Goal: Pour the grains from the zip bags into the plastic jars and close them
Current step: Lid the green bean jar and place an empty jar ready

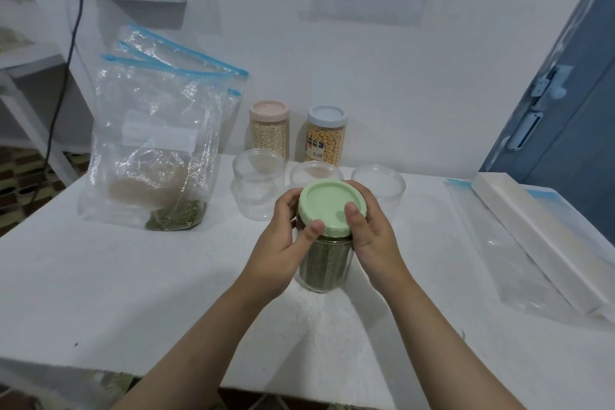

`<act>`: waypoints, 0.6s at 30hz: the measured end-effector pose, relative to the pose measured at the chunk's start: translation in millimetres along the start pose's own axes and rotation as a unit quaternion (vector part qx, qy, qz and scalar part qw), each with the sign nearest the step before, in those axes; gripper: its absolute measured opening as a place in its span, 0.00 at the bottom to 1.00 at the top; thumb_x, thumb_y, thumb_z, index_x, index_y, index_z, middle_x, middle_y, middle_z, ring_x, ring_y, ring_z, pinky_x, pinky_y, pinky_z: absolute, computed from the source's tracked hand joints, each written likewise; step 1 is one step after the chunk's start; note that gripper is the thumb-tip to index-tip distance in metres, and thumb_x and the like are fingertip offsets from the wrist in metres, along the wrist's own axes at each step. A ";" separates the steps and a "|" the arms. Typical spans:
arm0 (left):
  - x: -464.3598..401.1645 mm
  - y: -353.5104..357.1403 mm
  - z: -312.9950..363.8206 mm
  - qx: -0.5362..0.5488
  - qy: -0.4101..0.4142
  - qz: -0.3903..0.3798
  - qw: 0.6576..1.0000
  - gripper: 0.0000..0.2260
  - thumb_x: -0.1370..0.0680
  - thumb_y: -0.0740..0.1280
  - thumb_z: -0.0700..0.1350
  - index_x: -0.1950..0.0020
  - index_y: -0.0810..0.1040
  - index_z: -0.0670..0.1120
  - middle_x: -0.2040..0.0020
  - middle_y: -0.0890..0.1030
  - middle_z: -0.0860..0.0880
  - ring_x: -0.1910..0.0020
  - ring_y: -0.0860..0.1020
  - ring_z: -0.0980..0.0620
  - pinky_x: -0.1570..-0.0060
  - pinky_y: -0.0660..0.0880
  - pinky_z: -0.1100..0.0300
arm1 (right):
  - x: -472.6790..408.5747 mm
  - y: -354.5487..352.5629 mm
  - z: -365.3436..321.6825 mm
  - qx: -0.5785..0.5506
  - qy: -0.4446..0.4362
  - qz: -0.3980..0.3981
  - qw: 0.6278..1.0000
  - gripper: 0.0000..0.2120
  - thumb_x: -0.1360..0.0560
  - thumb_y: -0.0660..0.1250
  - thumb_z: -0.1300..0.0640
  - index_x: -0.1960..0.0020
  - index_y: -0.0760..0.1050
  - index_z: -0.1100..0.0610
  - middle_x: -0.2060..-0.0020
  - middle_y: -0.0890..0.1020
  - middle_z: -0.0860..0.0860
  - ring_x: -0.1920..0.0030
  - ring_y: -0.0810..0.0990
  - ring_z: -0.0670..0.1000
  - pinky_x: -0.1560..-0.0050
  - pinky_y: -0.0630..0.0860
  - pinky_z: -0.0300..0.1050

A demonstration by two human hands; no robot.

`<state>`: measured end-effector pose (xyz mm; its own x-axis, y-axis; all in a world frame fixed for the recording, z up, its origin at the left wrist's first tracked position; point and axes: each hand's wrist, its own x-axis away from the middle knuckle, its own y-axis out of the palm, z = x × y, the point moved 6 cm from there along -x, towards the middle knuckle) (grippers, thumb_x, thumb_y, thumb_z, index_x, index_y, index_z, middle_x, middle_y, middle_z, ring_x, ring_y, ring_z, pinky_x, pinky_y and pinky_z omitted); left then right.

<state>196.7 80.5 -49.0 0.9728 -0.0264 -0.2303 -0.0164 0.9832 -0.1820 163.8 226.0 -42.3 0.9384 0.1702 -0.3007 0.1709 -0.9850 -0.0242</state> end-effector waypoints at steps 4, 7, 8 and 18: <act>-1.2 -1.2 -1.5 -0.017 0.009 0.011 1.000 0.25 0.29 0.61 0.71 0.35 0.60 0.68 0.36 0.70 0.71 0.34 0.71 0.66 0.37 0.71 0.68 | -1.6 -0.9 0.8 0.002 0.015 0.001 1.000 0.24 0.27 0.61 0.34 0.37 0.73 0.46 0.46 0.81 0.41 0.42 0.80 0.44 0.42 0.77 0.43; -2.2 -1.7 -0.3 -0.018 0.009 0.011 1.000 0.28 0.30 0.60 0.74 0.34 0.60 0.67 0.34 0.71 0.67 0.33 0.71 0.65 0.38 0.71 0.68 | -2.9 0.4 -1.0 0.010 0.020 0.001 1.000 0.20 0.24 0.59 0.35 0.37 0.71 0.44 0.47 0.81 0.38 0.43 0.79 0.40 0.41 0.77 0.44; -2.0 -1.2 0.3 -0.013 0.009 0.008 1.000 0.27 0.29 0.60 0.72 0.34 0.61 0.66 0.34 0.72 0.67 0.33 0.71 0.65 0.38 0.71 0.68 | -2.3 1.3 -2.2 0.009 0.018 0.002 1.000 0.20 0.24 0.58 0.36 0.36 0.71 0.44 0.47 0.80 0.38 0.43 0.79 0.39 0.42 0.77 0.41; 1.1 -0.8 0.7 0.040 -0.030 0.016 0.999 0.14 0.16 0.56 0.48 0.32 0.65 0.61 0.38 0.74 0.67 0.39 0.71 0.74 0.46 0.68 0.78 | 7.6 5.5 -3.1 -0.026 0.046 0.016 0.998 0.11 0.18 0.58 0.43 0.36 0.70 0.40 0.47 0.80 0.33 0.43 0.78 0.35 0.44 0.76 0.36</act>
<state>198.0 79.8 -48.5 0.9841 0.0146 -0.1772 -0.0325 0.9946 -0.0984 172.8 222.0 -41.7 0.9671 0.1420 -0.2113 0.1525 -0.9877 0.0342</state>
